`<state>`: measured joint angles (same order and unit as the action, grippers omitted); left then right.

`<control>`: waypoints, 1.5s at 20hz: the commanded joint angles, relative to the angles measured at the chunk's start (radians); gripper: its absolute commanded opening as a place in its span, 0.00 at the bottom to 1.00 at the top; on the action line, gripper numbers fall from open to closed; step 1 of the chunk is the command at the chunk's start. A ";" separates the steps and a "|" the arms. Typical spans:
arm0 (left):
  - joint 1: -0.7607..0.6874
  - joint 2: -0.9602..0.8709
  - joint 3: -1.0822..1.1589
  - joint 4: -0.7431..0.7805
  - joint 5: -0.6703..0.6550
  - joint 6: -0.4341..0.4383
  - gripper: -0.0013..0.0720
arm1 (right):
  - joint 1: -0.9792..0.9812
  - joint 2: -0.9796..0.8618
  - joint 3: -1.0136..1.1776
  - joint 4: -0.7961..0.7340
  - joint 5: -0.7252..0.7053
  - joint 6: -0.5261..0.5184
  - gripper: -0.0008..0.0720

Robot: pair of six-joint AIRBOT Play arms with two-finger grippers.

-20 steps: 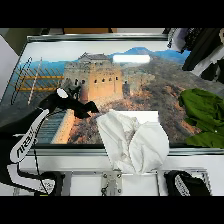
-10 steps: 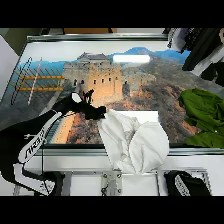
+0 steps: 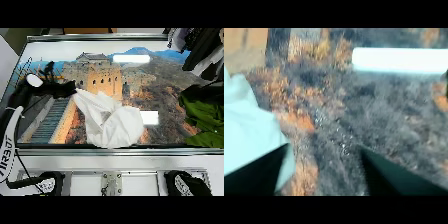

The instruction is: Fold the clothes and pants, and hang the long-sleeved shirts on hangers.

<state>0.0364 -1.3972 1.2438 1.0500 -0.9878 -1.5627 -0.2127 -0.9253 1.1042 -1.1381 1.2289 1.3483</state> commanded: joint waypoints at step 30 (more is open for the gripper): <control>0.007 0.804 0.396 0.034 0.029 0.030 0.04 | 0.368 0.217 0.454 0.121 -0.133 -0.047 0.03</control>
<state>0.0582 -0.7094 1.6634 1.0790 -0.9810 -1.5352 0.1566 -0.8013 1.5322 -0.9455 1.0836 1.2007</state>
